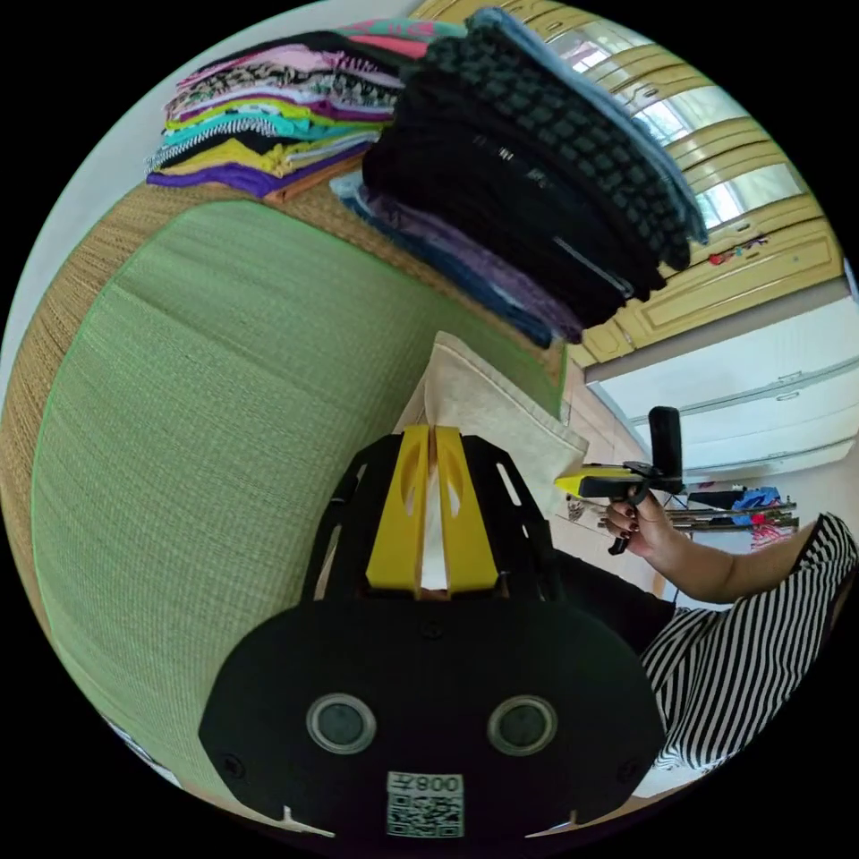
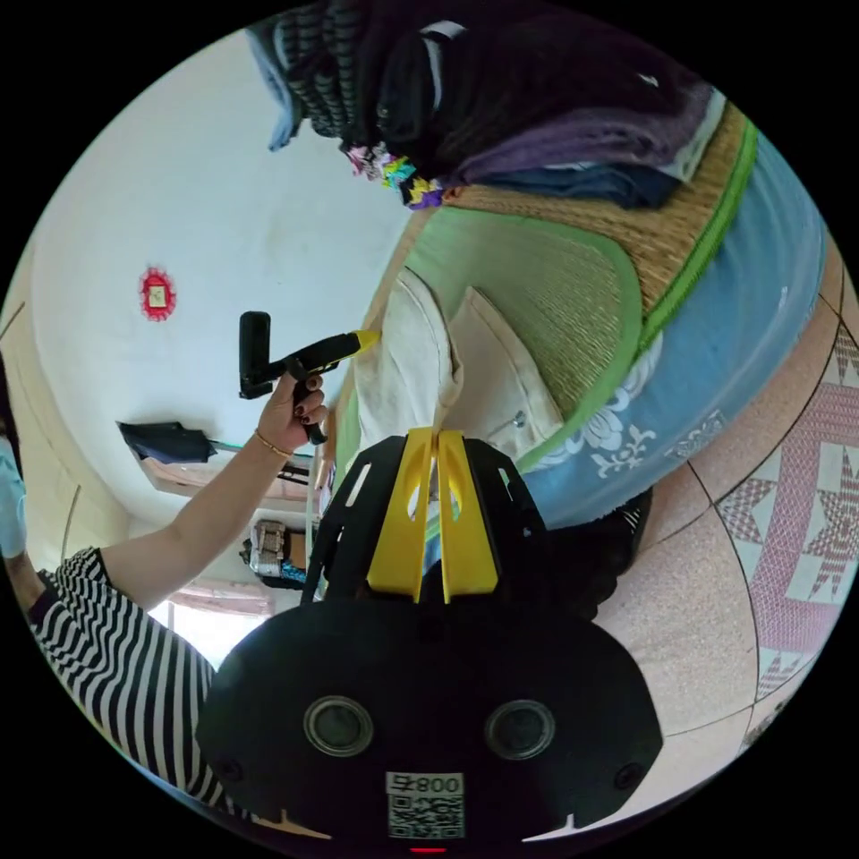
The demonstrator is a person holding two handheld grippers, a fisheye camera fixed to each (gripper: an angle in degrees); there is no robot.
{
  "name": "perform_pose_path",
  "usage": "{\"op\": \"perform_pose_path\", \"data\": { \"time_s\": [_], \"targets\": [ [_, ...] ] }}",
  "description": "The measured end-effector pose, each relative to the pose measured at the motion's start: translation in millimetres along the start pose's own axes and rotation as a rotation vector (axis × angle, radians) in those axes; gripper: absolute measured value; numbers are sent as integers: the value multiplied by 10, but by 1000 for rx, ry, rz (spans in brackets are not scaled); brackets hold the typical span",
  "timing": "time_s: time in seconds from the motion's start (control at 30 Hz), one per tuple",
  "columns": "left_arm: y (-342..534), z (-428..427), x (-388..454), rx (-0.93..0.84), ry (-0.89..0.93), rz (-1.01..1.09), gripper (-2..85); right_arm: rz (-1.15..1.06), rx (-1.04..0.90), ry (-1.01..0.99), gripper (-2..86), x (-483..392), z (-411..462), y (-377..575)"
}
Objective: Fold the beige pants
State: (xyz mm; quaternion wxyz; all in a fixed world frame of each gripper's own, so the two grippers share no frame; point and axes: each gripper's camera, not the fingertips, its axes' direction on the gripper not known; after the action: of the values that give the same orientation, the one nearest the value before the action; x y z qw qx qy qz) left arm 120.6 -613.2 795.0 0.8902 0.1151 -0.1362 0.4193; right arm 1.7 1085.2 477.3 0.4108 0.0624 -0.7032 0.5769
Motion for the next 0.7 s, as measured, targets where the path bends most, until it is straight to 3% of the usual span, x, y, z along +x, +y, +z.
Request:
{"op": "perform_pose_path", "data": {
  "time_s": [0.47, 0.7],
  "targets": [
    [-279, 615, -53, -59, -47, -46, 15, 38, -26, 14, 4, -65, 9, 81],
    [-194, 573, -47, 23, -52, -70, 23, 28, -48, 71, 2, -255, -140, 162]
  ]
}}
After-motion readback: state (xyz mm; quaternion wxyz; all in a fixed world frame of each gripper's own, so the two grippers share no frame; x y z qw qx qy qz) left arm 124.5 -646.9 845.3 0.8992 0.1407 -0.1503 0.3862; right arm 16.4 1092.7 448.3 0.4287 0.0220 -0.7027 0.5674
